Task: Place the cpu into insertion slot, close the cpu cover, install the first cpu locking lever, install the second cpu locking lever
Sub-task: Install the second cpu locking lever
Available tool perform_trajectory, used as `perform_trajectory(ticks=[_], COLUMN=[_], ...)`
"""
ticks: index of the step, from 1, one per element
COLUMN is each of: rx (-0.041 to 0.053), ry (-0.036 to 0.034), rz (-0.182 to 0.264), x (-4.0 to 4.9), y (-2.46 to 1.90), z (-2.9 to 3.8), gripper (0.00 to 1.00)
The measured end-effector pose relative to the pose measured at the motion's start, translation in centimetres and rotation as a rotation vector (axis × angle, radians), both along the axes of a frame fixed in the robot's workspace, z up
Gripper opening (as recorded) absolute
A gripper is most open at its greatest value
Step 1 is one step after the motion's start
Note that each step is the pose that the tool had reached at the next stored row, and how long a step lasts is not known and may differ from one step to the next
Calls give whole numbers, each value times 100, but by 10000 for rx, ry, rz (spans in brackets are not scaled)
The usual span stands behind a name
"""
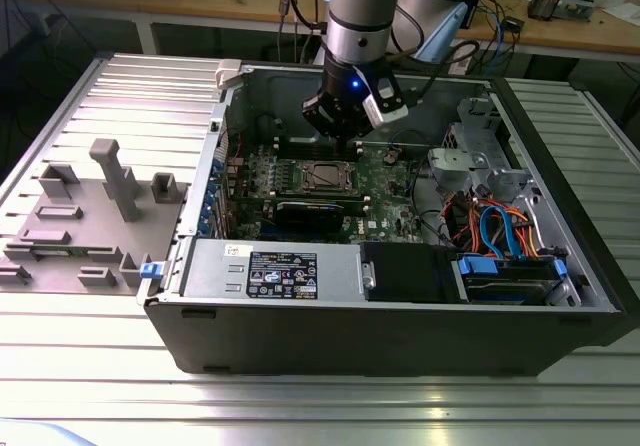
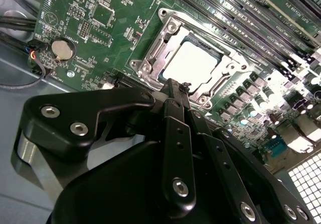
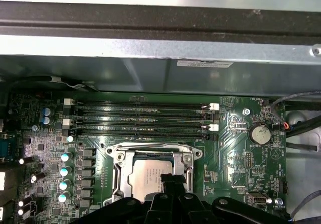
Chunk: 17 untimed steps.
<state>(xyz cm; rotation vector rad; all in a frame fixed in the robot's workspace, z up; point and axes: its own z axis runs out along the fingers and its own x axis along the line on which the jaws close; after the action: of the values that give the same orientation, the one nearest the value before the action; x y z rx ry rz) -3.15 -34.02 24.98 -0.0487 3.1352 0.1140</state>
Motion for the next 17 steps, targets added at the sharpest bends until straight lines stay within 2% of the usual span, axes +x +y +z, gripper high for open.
perform_trajectory(ticks=[17], rx=[0], ry=[0], rz=[1], x=[0], y=[-18], z=[0], gripper=[11])
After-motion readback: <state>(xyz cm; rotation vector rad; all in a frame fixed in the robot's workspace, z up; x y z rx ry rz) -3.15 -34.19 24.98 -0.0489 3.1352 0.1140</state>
